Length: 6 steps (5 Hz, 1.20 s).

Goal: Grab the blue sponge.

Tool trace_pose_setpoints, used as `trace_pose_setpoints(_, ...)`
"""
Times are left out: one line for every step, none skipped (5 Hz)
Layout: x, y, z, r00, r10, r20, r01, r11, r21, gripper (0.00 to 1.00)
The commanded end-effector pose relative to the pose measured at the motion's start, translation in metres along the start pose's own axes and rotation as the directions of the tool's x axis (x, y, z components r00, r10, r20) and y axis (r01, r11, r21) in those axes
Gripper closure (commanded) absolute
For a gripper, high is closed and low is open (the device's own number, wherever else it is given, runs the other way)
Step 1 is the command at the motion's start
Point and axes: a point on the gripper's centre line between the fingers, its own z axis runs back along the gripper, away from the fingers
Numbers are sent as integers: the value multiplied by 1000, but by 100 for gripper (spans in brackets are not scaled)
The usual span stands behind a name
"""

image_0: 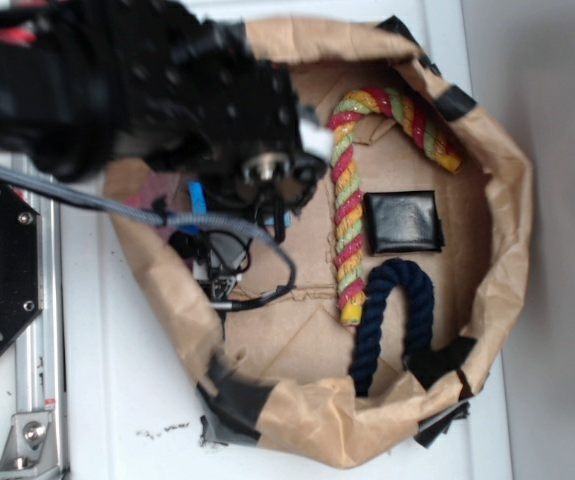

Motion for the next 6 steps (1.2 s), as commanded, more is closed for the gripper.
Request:
trace_pose_setpoints(13,3,-28,1000,-1,-12,1,1000,-4,0)
trace_pose_setpoints(13,2,-30,1000,13,-17,-12,1000,24,100)
trace_pose_setpoints(14,3,-30,999,6,-32,-6,1000,17,100)
trace_pose_setpoints(13,4,-29,999,0,-35,0,1000,8,100)
trace_pose_setpoints(12,3,-27,999,-8,-43,9,1000,11,100)
trace_pose_setpoints(12,3,-25,999,-14,-41,13,1000,-12,100)
